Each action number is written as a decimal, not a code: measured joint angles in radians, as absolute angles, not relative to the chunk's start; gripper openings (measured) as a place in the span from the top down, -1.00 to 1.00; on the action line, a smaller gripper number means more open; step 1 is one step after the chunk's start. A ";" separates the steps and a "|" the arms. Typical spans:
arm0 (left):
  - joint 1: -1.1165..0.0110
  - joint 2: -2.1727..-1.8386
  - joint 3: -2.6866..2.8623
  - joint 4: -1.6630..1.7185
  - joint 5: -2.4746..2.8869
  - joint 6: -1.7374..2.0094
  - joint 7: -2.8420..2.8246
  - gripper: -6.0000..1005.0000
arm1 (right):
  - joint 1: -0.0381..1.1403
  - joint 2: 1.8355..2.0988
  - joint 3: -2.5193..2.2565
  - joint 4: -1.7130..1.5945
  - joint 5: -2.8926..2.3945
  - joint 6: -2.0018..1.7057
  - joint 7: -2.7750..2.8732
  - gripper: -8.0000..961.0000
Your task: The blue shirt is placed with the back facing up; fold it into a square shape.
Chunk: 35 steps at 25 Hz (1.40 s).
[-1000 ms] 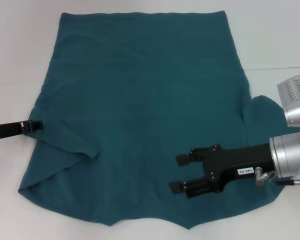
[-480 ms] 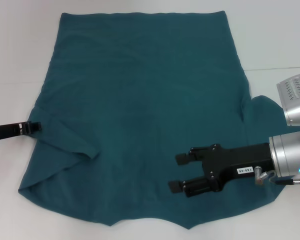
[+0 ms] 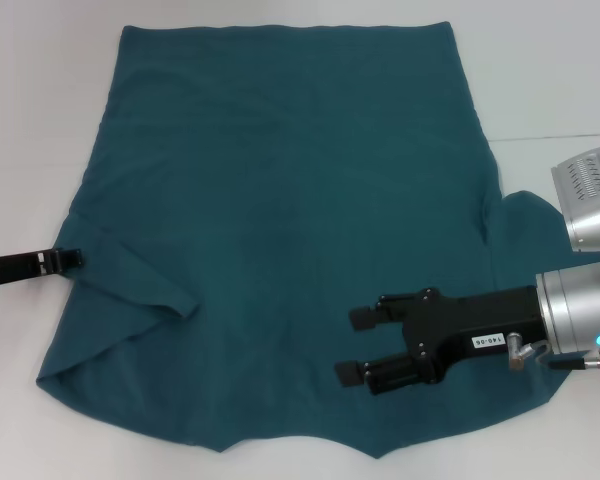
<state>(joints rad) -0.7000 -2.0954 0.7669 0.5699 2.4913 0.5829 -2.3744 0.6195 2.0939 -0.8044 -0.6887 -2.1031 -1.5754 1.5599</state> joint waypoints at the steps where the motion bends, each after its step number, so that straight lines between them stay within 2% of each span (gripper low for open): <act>1: -0.704 -2.093 0.766 0.560 2.491 0.581 -2.376 -0.20 | 0.620 2.094 -0.805 -0.689 -2.103 -1.575 1.560 -0.90; 14: -0.709 -2.089 0.761 0.552 2.442 0.600 -2.377 -0.20 | 0.613 2.094 -0.804 -0.689 -2.103 -1.575 1.560 -0.91; 22: -0.698 -2.105 0.769 0.608 2.430 0.615 -2.370 0.37 | 0.611 2.094 -0.804 -0.689 -2.103 -1.575 1.560 -0.90; 33: -0.702 -2.110 0.775 0.625 2.430 0.664 -2.355 0.80 | 0.611 2.092 -0.804 -0.689 -2.103 -1.576 1.560 -0.90; 35: -0.702 -2.112 0.775 0.639 2.430 0.678 -2.354 0.81 | 0.611 2.092 -0.804 -0.689 -2.103 -1.576 1.560 -0.90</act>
